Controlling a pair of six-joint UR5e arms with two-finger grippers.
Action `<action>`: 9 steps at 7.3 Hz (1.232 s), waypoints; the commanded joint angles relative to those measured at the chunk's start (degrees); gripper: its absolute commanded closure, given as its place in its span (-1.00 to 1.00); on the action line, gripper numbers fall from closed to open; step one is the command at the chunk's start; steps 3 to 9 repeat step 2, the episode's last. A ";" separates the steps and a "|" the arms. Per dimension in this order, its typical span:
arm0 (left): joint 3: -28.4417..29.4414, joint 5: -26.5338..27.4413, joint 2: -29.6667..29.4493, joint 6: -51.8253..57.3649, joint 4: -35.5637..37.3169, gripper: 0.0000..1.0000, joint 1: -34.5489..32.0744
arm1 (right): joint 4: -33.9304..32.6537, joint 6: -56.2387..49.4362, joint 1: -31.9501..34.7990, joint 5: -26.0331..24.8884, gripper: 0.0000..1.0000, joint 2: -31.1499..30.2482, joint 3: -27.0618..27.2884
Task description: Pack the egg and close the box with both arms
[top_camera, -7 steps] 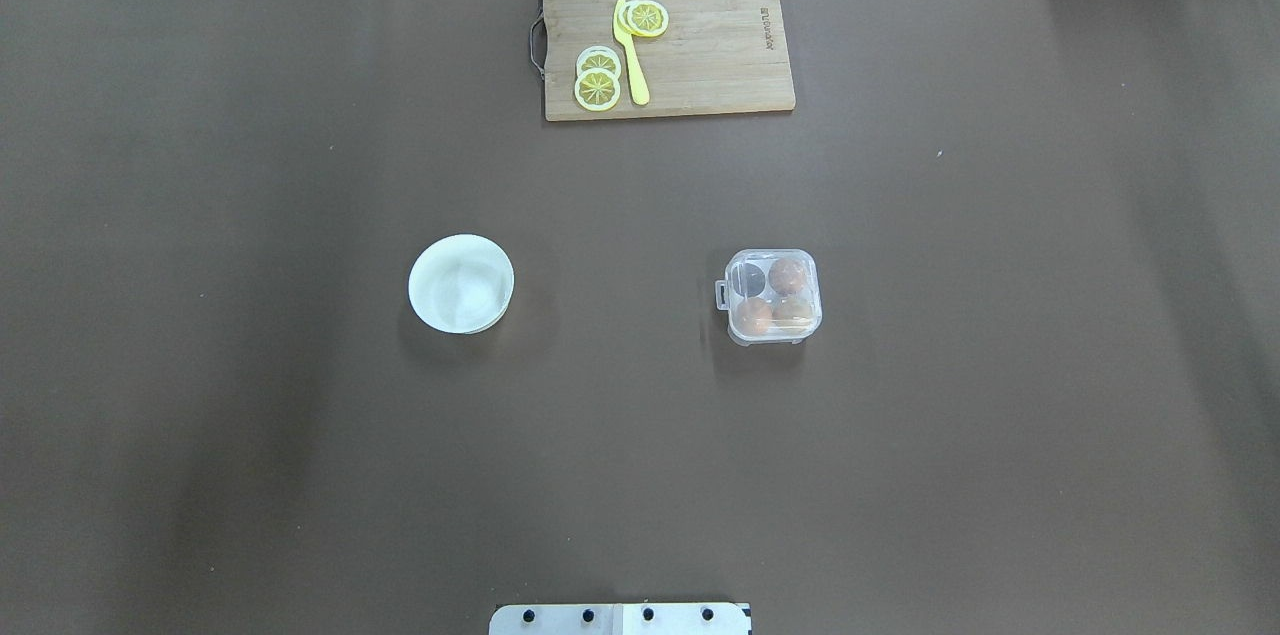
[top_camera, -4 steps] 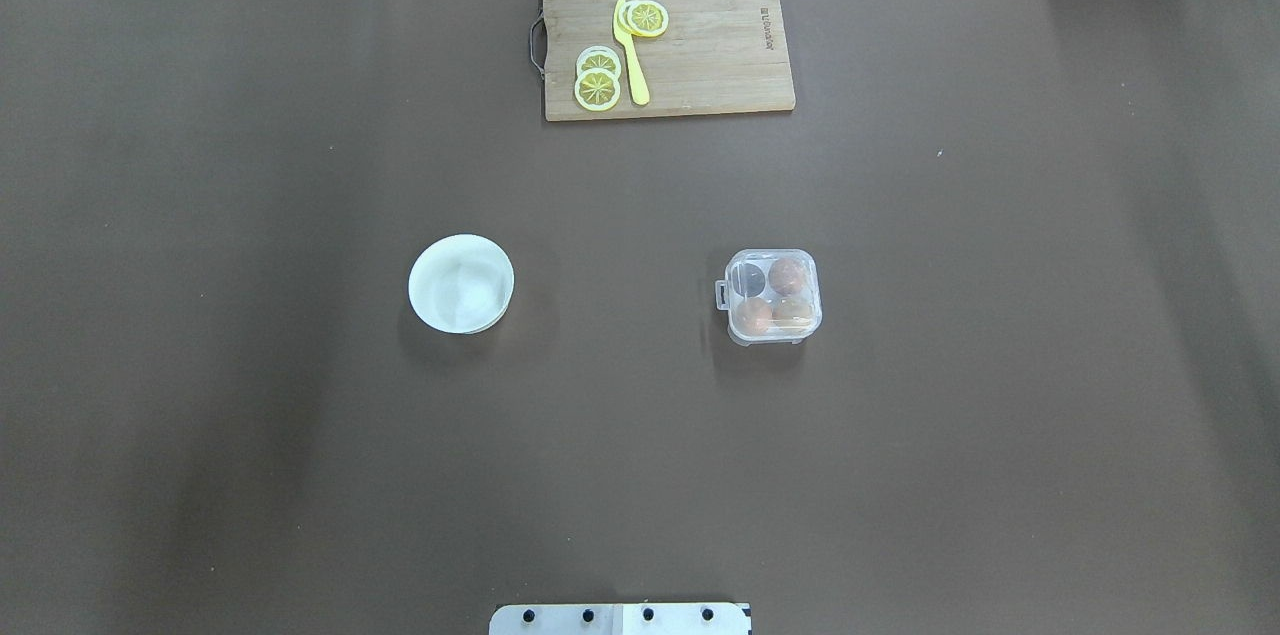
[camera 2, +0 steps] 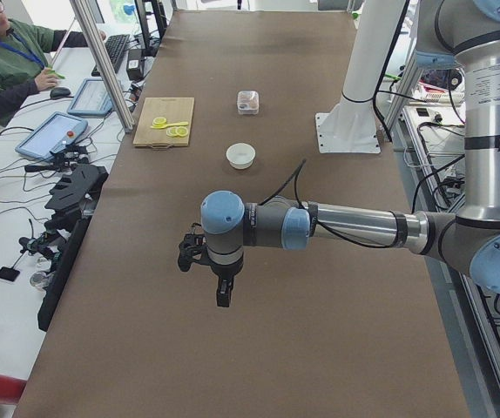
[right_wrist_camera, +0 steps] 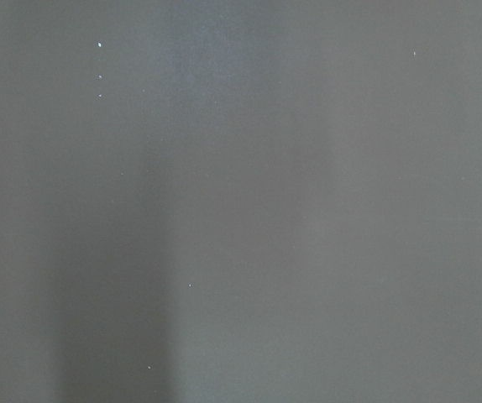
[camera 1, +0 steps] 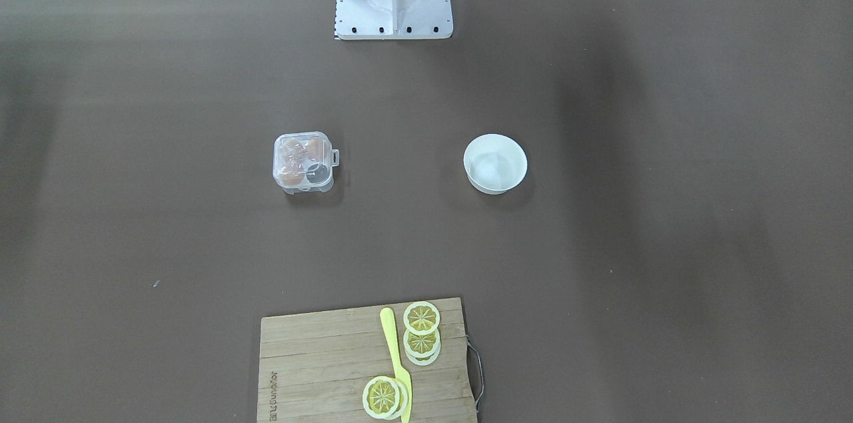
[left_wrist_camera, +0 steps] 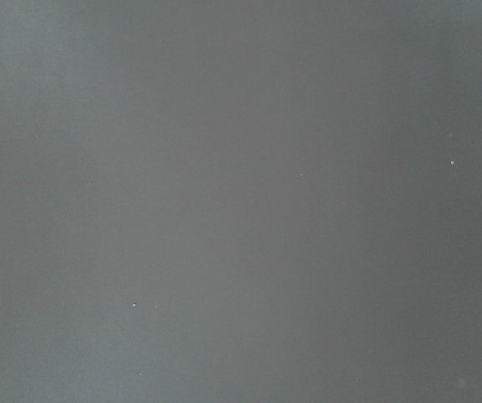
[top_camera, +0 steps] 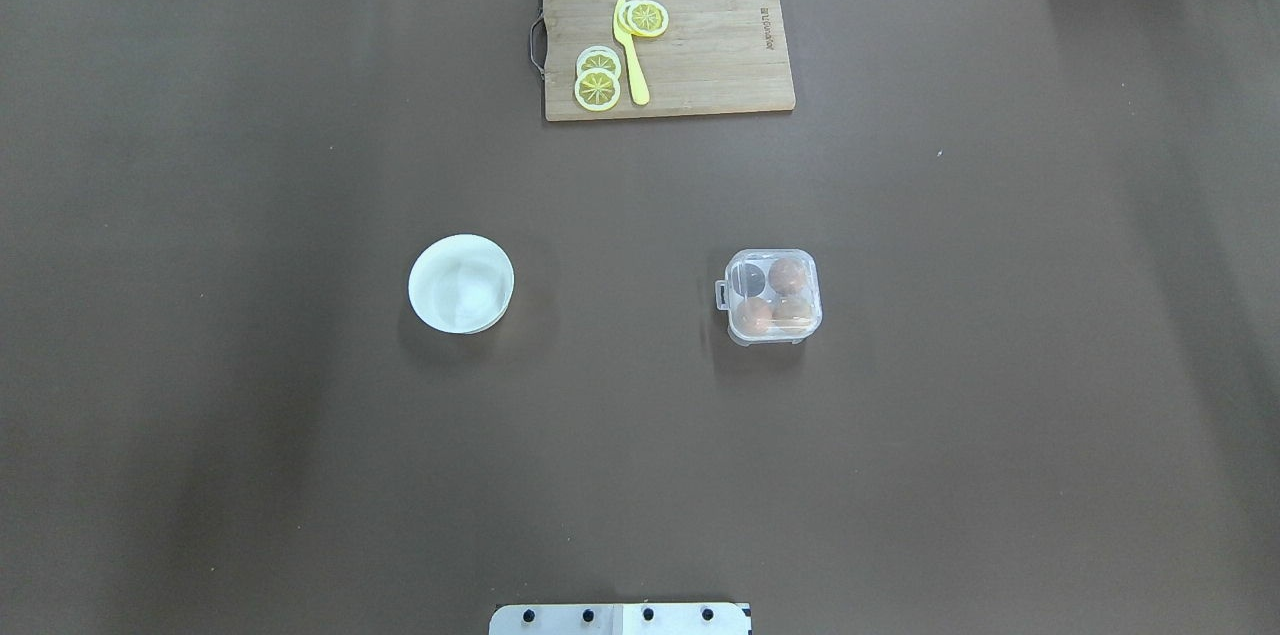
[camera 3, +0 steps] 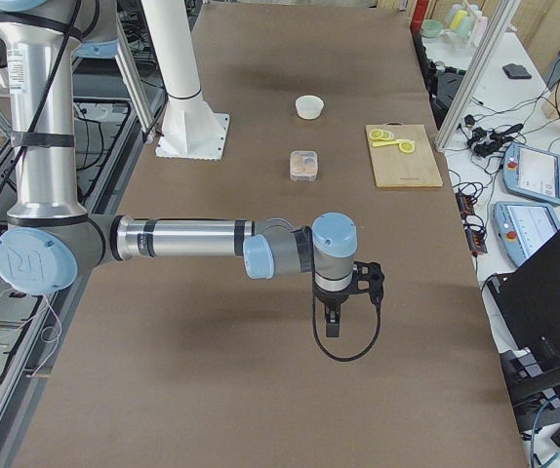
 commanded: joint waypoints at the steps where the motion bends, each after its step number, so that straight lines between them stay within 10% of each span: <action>1: 0.00 0.03 0.07 0.00 0.00 -0.97 0.00 | 0.00 0.00 0.00 0.00 -1.00 0.07 0.00; 9: 0.00 0.03 -0.01 0.00 0.00 -0.97 0.00 | 0.00 0.00 0.00 0.00 -1.00 0.15 0.00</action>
